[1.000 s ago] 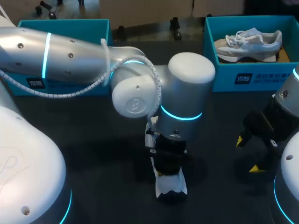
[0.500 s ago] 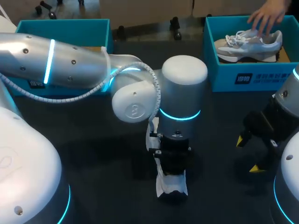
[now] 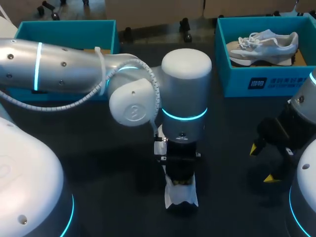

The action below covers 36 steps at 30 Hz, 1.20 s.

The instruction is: Take the shoe out of the shoebox, open the shoe tongue, remove and reinsert the insole, then place the shoe into the shoebox

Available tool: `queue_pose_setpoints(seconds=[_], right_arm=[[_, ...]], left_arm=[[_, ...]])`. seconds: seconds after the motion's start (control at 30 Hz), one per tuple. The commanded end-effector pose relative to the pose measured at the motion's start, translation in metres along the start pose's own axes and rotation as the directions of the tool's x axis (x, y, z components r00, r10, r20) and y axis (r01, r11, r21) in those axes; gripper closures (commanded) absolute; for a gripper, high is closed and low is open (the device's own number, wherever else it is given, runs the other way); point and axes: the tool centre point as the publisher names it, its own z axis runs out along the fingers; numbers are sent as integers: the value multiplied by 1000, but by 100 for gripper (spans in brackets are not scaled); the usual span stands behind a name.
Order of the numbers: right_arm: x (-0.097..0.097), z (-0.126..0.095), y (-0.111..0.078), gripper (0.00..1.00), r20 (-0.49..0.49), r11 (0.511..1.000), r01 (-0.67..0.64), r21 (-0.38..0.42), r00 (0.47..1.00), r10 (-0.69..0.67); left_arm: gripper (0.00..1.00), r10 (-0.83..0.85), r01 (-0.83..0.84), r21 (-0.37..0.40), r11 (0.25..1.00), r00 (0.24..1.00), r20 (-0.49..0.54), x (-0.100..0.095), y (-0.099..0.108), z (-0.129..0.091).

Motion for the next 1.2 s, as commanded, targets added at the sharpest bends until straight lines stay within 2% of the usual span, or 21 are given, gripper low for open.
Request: queue_pose_setpoints(seconds=[0.03, 0.2, 0.43, 0.63, 0.77, 0.97, 1.1, 1.2], right_arm=[[1, 1, 0, 0, 3, 1000, 0, 1, 1000, 0], [1, 1, 0, 0, 3, 1000, 0, 1, 1000, 0], [1, 1, 0, 0, 3, 1000, 0, 1, 1000, 0], [1, 1, 0, 0, 3, 1000, 0, 1, 1000, 0], [1, 1, 0, 0, 3, 1000, 0, 1, 1000, 0], [1, 1, 0, 0, 3, 1000, 0, 1, 1000, 0], [1, 1, 0, 0, 3, 1000, 0, 1, 1000, 0], [1, 1, 0, 0, 3, 1000, 0, 1, 1000, 0]], left_arm=[[100, 10, -10, -15, 1000, 1000, -19, 1, -10, 6], [100, 5, -4, 21, 1000, 998, -61, -3, -11, 27], [100, -33, 34, 6, 999, 993, -113, -7, 7, 46], [100, -49, 48, -15, 999, 998, -26, -9, 18, 50], [100, -74, 75, -38, 996, 997, 34, -12, 28, 48], [100, -91, 95, -66, 993, 994, 62, -14, 38, 30], [100, -85, 90, -75, 993, 994, 68, -10, 30, 16], [100, -62, 64, -39, 997, 996, 60, -9, 17, 12]])
